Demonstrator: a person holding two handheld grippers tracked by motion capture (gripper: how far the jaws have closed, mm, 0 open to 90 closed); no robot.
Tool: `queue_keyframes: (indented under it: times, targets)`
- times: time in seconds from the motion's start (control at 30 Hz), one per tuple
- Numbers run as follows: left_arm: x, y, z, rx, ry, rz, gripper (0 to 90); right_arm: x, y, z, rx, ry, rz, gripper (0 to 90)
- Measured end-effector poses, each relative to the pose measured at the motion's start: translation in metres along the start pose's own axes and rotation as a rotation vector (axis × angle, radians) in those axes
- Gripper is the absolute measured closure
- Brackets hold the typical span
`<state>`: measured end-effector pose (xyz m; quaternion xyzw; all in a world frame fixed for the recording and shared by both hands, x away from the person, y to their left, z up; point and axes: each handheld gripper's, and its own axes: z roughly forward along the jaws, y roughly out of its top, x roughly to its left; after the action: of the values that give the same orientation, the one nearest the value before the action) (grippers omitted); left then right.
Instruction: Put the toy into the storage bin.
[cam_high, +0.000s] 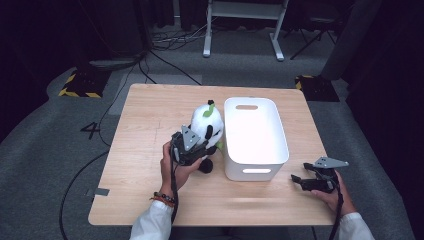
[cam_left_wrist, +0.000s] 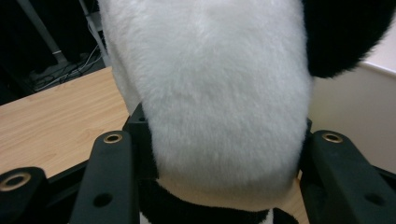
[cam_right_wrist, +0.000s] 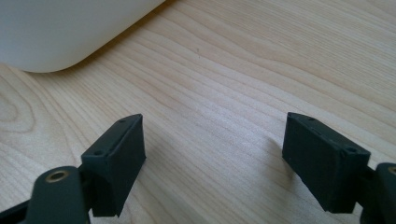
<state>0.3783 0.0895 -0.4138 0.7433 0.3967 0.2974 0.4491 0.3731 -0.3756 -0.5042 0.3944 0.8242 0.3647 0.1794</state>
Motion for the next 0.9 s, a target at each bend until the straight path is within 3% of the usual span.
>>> queue_keyframes:
  times: [0.9]
  targets:
    - [0.002,0.011,-0.023,-0.079,0.055,-0.031,48.8,0.000,0.000,0.000,0.000,-0.001,0.001,21.1]
